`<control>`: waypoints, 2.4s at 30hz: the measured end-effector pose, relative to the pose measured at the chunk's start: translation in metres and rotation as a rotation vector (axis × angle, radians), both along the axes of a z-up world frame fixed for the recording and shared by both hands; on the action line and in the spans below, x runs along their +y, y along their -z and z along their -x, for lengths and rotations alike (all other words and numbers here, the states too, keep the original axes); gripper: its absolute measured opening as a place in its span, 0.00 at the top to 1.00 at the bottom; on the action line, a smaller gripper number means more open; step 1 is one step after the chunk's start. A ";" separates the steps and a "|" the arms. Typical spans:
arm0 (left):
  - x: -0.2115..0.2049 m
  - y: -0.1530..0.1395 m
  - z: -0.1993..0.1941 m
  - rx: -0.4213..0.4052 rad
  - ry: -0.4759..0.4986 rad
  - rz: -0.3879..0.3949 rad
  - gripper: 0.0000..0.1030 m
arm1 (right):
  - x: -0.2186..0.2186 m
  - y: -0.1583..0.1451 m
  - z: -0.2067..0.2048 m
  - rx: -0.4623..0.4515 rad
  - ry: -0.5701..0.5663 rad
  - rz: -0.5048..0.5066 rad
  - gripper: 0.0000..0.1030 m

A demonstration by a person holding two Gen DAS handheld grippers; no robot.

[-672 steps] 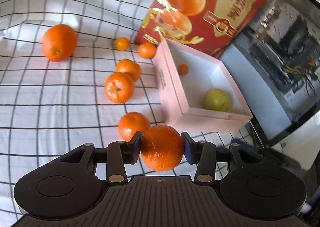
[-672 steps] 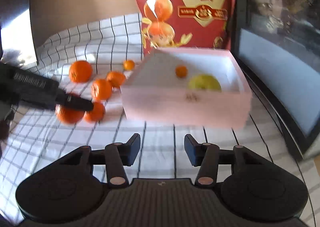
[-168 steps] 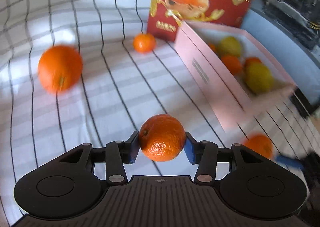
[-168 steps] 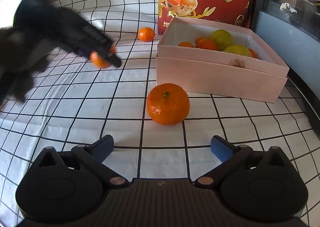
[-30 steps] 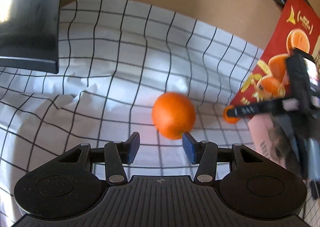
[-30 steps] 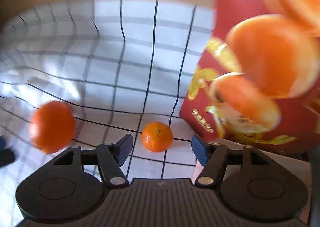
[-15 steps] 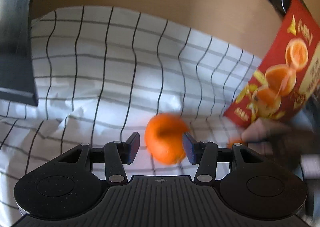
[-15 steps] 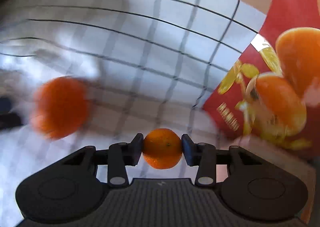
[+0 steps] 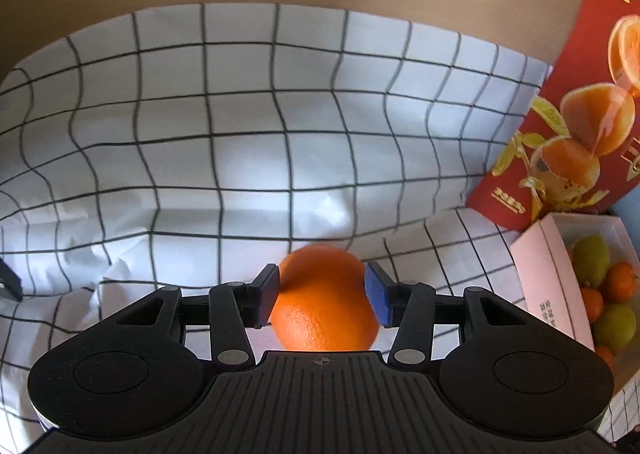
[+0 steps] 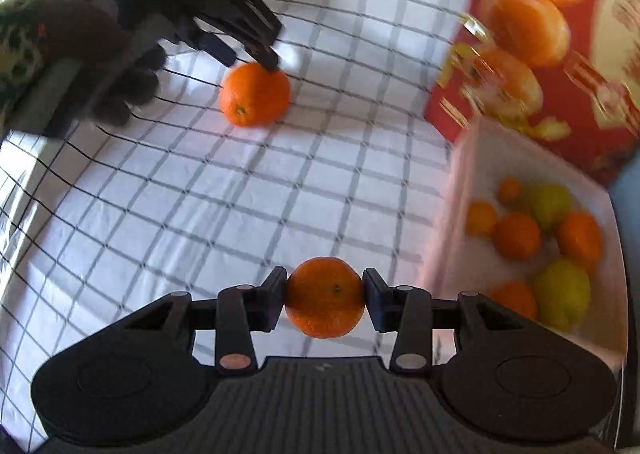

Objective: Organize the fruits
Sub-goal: 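Grasp the large orange with the left tool while the right tool opens, releasing its mandarin, then hold the large orange in the left tool while the right tool moves over a mandarin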

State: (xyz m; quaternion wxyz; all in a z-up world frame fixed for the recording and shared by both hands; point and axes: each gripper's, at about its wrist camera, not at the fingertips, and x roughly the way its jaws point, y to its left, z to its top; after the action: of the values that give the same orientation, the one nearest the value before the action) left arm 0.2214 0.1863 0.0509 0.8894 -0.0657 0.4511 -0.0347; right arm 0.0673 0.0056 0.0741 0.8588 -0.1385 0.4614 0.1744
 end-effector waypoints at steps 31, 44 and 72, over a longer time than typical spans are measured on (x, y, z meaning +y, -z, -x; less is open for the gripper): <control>-0.029 0.025 0.014 0.034 0.063 0.089 0.28 | -0.051 0.039 0.055 -0.016 0.143 -0.036 0.46; -0.025 0.023 0.115 0.007 0.021 0.120 0.29 | -0.053 0.037 0.064 -0.015 0.139 -0.037 0.37; -0.037 0.033 0.140 0.032 0.041 0.151 0.24 | -0.059 0.044 0.077 -0.095 0.155 -0.049 0.12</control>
State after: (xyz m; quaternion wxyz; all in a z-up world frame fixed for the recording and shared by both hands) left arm 0.0816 0.1497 0.0181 0.8737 -0.1239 0.4624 -0.0860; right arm -0.0094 -0.0533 0.0298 0.8937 -0.0893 0.4251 0.1121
